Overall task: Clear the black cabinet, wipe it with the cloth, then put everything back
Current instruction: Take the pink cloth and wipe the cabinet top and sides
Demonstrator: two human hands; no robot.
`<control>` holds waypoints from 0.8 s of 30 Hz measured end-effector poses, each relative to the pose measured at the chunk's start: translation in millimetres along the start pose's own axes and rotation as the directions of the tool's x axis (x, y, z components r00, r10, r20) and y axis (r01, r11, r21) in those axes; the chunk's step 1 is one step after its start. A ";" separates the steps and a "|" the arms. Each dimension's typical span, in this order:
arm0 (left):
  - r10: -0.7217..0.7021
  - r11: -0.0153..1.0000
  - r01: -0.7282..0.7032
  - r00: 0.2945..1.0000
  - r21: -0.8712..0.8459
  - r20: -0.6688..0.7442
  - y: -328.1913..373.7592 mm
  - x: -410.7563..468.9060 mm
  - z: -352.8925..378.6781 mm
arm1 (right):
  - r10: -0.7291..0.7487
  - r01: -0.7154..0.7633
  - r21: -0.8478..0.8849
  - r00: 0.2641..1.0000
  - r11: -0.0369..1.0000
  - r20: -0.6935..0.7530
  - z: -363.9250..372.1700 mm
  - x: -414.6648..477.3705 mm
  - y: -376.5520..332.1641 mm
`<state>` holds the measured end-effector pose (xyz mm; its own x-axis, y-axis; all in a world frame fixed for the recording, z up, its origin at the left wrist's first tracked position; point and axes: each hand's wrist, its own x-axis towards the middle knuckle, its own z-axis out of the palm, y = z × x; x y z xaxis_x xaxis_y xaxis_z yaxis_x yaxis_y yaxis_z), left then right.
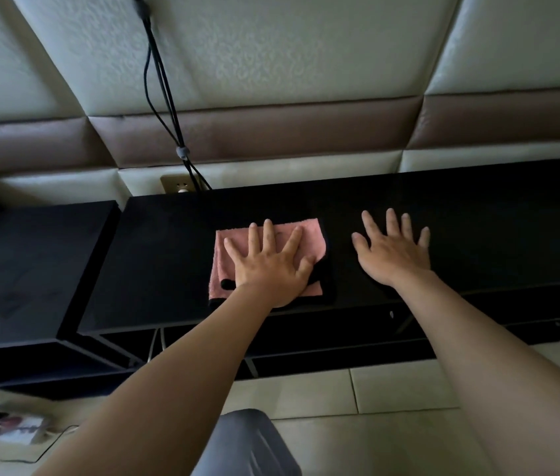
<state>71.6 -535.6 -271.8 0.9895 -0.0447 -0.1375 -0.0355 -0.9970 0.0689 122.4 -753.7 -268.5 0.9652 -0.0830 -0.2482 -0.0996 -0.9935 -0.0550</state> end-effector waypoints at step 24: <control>-0.053 0.998 0.053 0.999 0.036 0.002 14.4 -14.3 6.1 | -0.045 0.045 -0.014 0.999 0.999 0.012 -4.5 21.9 45.9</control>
<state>56.0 -549.7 -274.9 0.9898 0.0082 -0.1425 0.0120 -0.9996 0.0258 140.1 -801.4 -272.1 0.9657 -0.0371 -0.2571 -0.0522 -0.9973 -0.0523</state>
